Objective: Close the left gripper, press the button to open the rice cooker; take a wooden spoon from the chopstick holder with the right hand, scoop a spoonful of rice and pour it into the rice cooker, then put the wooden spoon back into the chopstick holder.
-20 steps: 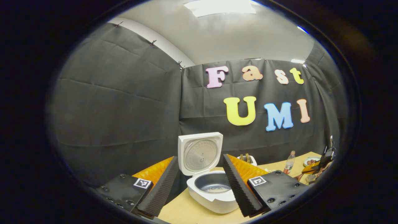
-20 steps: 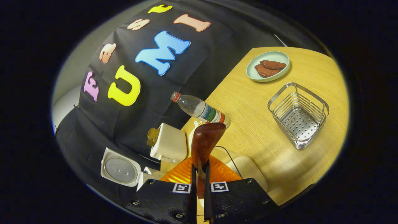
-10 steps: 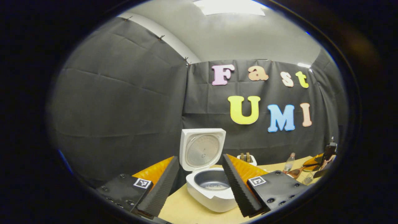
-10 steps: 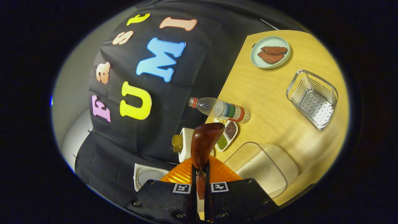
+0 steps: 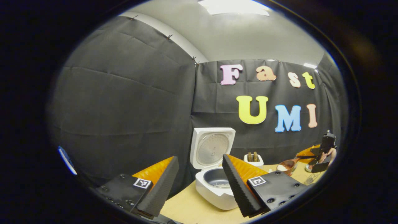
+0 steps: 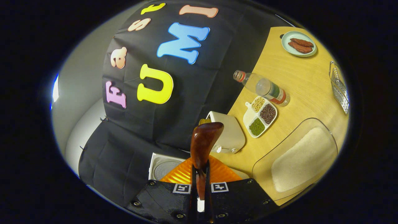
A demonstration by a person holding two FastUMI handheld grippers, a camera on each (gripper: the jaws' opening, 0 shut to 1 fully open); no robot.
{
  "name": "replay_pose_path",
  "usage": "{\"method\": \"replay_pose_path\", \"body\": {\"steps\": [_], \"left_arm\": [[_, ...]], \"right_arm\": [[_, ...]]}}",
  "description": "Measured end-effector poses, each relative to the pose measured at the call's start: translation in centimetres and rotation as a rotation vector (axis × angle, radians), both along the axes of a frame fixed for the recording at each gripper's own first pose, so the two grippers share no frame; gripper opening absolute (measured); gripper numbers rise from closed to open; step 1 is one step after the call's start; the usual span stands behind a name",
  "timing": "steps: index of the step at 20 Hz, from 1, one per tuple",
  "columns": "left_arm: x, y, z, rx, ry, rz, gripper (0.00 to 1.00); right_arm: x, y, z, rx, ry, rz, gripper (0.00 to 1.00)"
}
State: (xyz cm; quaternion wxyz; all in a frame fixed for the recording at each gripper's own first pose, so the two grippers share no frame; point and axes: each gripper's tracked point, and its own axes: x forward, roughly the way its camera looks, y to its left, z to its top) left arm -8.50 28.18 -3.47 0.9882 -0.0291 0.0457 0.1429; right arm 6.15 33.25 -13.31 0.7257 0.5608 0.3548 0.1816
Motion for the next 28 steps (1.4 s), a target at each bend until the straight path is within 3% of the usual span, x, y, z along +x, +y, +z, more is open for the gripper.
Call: {"method": "replay_pose_path", "body": {"steps": [16, 21, 28], "left_arm": [[-4.2, 3.6, -1.5, 0.058, 0.066, 0.095, 0.98], [-6.6, 5.0, -2.4, 0.068, 0.103, 0.142, 0.96], [-8.2, 5.9, -3.0, 0.070, 0.130, 0.180, 0.98]], "right_arm": [[0.3, 16.4, 0.4, -0.119, -0.148, 0.221, 0.09], [0.1, 20.5, -1.2, -0.224, -0.228, 0.291, 0.09], [-1.2, 24.1, -2.4, -0.456, -0.420, 0.417, 0.09]]}}
